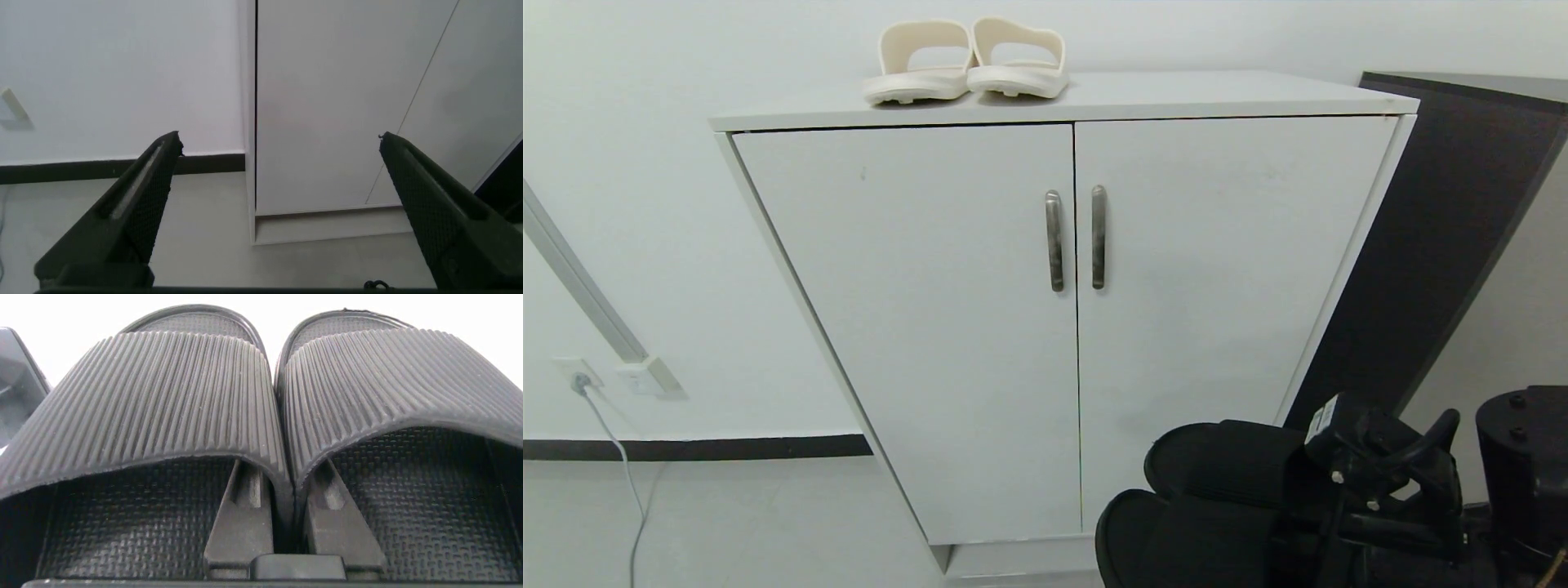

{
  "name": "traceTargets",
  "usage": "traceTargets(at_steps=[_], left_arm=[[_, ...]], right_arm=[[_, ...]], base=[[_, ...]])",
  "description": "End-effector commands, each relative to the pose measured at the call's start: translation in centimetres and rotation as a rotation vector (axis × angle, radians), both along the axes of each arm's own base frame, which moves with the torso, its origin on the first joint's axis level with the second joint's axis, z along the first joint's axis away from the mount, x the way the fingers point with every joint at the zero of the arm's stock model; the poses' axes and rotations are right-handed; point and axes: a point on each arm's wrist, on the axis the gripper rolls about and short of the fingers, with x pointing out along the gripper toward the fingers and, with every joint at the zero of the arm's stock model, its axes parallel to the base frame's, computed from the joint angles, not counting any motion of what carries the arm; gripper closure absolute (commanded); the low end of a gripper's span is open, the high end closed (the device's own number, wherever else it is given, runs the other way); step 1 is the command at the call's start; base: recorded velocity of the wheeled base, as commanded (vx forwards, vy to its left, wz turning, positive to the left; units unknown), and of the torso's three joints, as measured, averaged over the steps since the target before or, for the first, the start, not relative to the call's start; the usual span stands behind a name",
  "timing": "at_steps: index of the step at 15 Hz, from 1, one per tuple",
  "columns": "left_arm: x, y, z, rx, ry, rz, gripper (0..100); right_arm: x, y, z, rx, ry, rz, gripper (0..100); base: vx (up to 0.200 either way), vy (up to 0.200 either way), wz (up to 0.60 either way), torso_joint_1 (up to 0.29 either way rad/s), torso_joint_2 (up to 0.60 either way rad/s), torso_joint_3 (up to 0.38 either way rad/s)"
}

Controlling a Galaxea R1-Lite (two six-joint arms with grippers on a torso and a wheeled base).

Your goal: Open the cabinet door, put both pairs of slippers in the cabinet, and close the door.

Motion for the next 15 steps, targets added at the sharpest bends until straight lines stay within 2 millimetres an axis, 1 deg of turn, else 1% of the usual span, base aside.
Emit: traceTargets(at_steps=[1, 3, 4, 5, 12, 15], left_arm=[[0.01, 0.00, 0.01, 0.000, 0.001, -0.001, 0], [0.02, 0.00, -0.04, 0.000, 0.003, -0.001, 0], [0.02, 0.00, -0.04, 0.000, 0.003, -0.001, 0], [0.02, 0.00, -0.04, 0.000, 0.003, 0.000, 0], [0.01, -0.01, -0.02, 0.029, 0.004, -0.003, 0], [0.35, 0.00, 0.16, 0.026, 0.049, 0.020, 0]], right_arm=[[0.08, 0.07, -0.15, -0.006, 0.004, 0.000, 100], [0.12, 0.06, -0.42, -0.014, 0.012, -0.003, 100], [0.13, 0.03, -0.53, -0.017, 0.015, -0.003, 100], [0.17, 0.08, -0.93, -0.029, 0.026, -0.003, 100], [0.16, 0.06, -0.90, -0.021, 0.019, -0.003, 100], [0.24, 0.16, -0.73, -0.014, 0.013, -0.003, 100]], base=[[0.000, 0.000, 0.00, 0.000, 0.00, 0.000], [0.000, 0.000, 0.00, 0.000, 0.00, 0.000], [0.000, 0.000, 0.60, 0.007, 0.00, 0.002], [0.000, 0.000, 0.00, 0.000, 0.00, 0.000], [0.000, 0.000, 0.00, 0.000, 0.00, 0.000], [0.000, 0.000, 0.00, 0.000, 0.00, 0.000]])
